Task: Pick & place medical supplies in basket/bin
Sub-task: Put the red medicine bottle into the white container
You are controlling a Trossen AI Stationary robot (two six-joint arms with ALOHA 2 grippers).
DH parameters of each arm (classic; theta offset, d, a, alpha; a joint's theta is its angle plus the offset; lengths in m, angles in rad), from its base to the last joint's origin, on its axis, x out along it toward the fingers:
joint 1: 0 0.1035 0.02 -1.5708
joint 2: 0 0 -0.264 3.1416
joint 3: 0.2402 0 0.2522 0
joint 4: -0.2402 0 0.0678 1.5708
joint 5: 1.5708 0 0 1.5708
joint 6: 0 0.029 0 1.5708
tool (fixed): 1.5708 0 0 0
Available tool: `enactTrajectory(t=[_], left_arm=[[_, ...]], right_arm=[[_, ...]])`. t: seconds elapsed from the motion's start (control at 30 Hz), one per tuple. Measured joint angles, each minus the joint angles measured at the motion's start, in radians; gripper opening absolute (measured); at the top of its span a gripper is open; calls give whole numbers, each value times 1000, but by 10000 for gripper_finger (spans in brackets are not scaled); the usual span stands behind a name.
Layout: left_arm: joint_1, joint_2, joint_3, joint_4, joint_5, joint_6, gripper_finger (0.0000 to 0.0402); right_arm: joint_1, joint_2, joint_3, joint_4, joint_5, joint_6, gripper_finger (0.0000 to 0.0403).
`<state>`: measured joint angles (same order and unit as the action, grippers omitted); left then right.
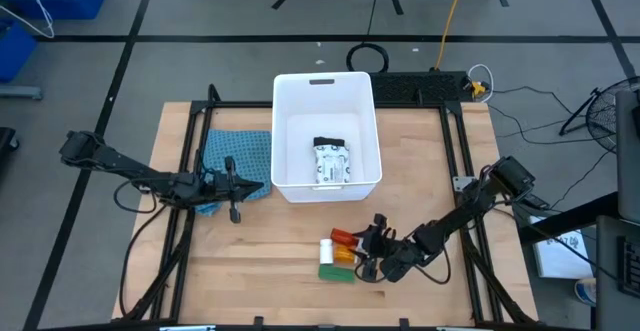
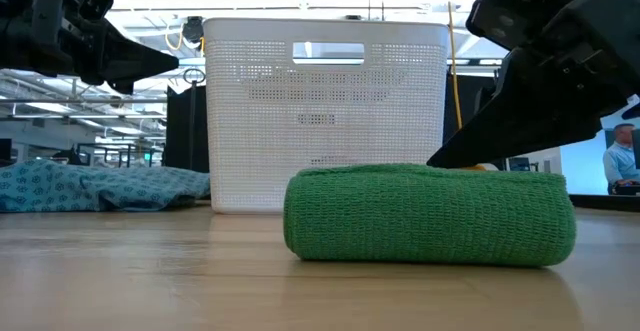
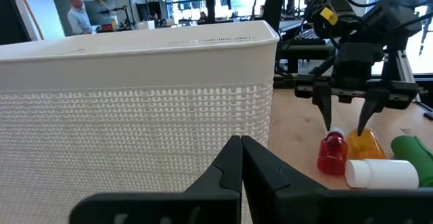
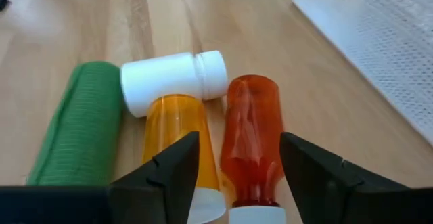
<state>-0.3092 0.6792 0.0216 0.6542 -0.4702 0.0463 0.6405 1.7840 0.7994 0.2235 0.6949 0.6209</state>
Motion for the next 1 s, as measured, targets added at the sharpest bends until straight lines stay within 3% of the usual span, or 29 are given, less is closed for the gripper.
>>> enactTrajectory(t=[0.37, 0.63, 1.0], left_arm=[[0, 0, 0, 0, 0, -5, 3], [0, 0, 0, -9, 0, -6, 3], [0, 0, 0, -8, 0, -9, 3]], right_arm=[[3, -57, -5, -32, 24, -62, 201], [9, -145, -5, -238, 57, 32, 201], [23, -88, -3, -169, -14, 57, 201]])
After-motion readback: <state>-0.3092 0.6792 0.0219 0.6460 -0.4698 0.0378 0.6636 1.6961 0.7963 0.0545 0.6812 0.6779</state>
